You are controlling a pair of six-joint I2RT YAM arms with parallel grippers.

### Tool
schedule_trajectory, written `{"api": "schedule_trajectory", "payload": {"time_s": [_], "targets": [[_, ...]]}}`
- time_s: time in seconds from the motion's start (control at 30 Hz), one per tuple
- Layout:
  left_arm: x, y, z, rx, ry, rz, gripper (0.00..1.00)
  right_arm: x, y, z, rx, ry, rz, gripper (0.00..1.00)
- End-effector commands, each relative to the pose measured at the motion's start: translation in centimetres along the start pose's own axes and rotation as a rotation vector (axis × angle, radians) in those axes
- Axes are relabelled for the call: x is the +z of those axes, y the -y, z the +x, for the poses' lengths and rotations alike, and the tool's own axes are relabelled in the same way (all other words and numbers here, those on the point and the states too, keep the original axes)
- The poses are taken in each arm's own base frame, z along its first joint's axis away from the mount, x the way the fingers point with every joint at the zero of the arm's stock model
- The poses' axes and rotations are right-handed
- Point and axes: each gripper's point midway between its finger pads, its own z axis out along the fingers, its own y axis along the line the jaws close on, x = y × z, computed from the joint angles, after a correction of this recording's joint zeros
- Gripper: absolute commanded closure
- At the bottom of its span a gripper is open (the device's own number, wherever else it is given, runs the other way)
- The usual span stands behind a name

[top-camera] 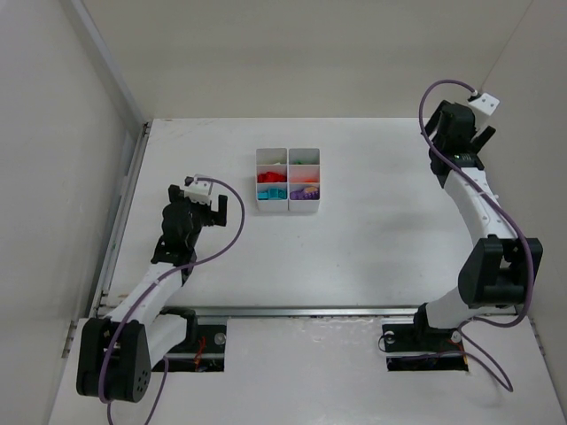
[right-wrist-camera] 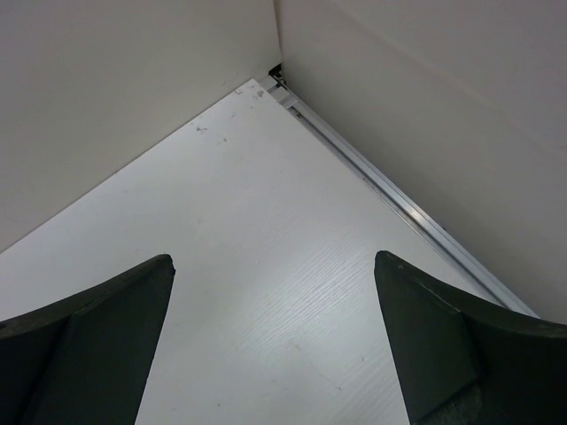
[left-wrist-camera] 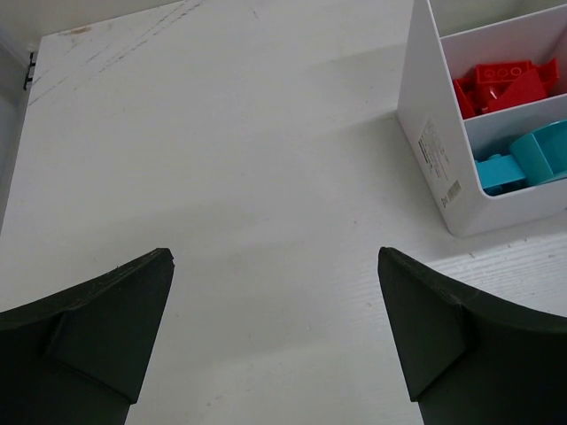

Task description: Sort the legos into containers by color

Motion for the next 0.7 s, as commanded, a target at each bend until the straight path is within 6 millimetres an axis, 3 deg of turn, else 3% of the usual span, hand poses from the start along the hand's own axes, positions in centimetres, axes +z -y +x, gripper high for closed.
{"api": "schedule_trajectory", "payload": {"time_s": [0.0, 0.33, 0.67], "targets": [[0.1, -0.2, -1.4, -0.023, 0.059, -0.008, 0.0, -0.4, -0.2, -0.8, 0.045, 0.013, -0.006, 0.0], [0.3, 0.0, -1.1, -0.032, 0.051, 0.003, 0.0, 0.3, -0.3, 0.0, 0.029, -0.018, 0.014, 0.0], [0.2, 0.1, -0.7, -0.042, 0.042, 0.004, 0.0, 0.5, -1.3, -0.6, 0.049, -0.028, -0.013, 0.0]]}}
